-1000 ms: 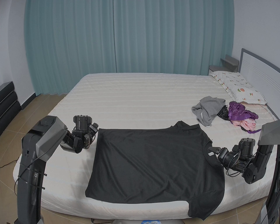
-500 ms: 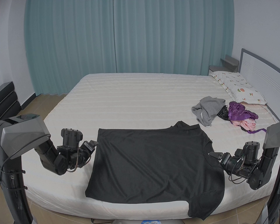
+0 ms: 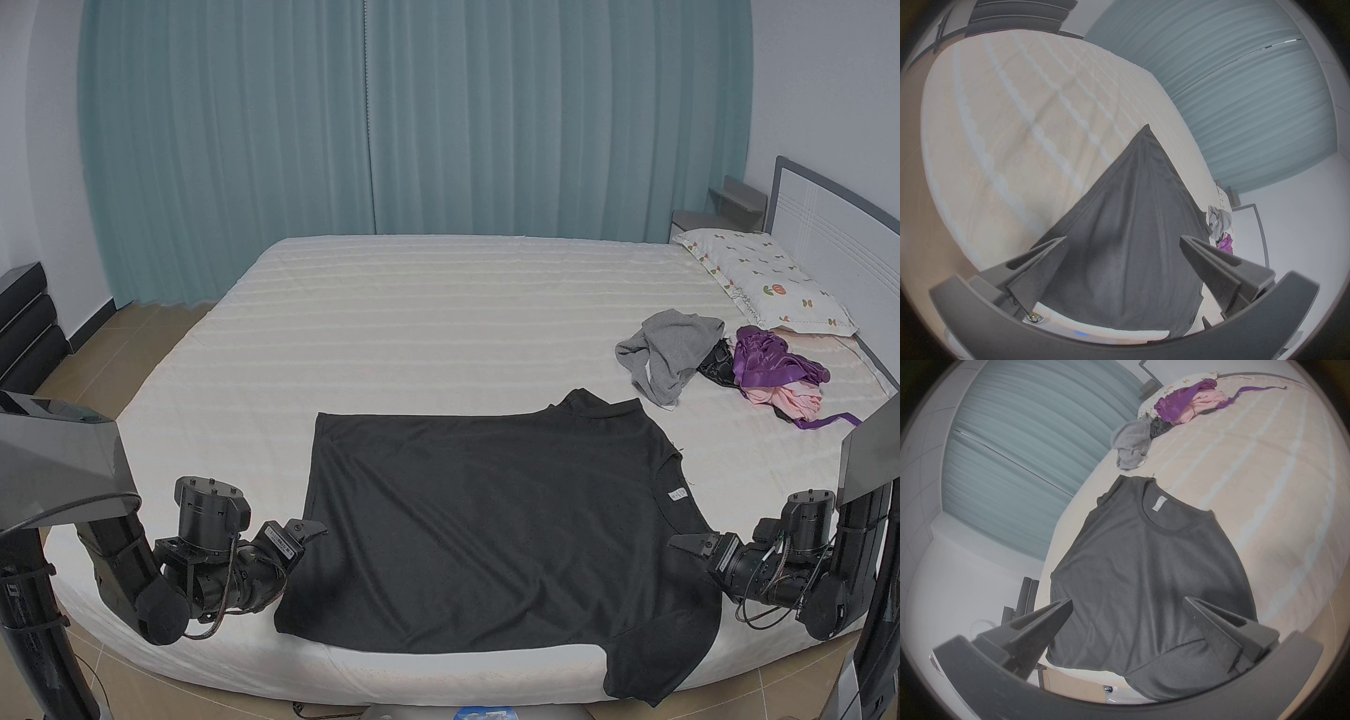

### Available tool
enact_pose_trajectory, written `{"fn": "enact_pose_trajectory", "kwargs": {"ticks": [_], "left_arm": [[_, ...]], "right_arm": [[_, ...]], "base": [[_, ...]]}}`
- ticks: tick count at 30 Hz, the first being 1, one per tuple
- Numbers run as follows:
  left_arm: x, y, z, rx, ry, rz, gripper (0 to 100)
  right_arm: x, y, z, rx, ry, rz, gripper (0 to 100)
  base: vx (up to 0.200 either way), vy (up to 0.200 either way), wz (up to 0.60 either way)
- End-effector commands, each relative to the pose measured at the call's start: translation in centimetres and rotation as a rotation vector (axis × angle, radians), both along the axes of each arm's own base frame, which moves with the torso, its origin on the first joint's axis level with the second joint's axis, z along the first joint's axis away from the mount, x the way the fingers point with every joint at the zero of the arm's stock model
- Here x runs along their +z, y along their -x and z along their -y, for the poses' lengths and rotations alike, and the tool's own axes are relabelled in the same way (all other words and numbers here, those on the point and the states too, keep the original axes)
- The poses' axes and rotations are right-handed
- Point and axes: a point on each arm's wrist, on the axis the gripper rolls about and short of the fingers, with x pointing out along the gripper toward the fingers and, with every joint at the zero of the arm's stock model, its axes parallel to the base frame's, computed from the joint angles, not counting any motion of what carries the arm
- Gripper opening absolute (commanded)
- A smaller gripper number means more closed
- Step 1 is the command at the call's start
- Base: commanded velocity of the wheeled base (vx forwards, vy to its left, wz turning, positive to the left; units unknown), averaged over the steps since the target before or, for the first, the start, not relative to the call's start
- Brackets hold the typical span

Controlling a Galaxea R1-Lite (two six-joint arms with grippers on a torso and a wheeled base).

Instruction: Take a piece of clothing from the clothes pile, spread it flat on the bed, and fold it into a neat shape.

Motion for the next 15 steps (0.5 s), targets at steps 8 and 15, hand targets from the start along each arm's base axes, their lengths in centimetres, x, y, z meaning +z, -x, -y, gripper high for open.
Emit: {"fn": "enact_pose_trajectory", "kwargs": {"ticks": [8,15], "left_arm": [[-0.60,0.26,0.11,-0.011,-0.009,-0.025,100],[-0.47,0.21,0.13,-0.010,-0.006,-0.018,100]], "right_arm": [[-0.96,0.29,-0.15,0.005,0.002,-0.044,100],[-0.96,0.29,-0.15,0.005,0.002,-0.044,100]], "base": [[-0.200,0.000,0.00],[0.000,0.000,0.00]]}}
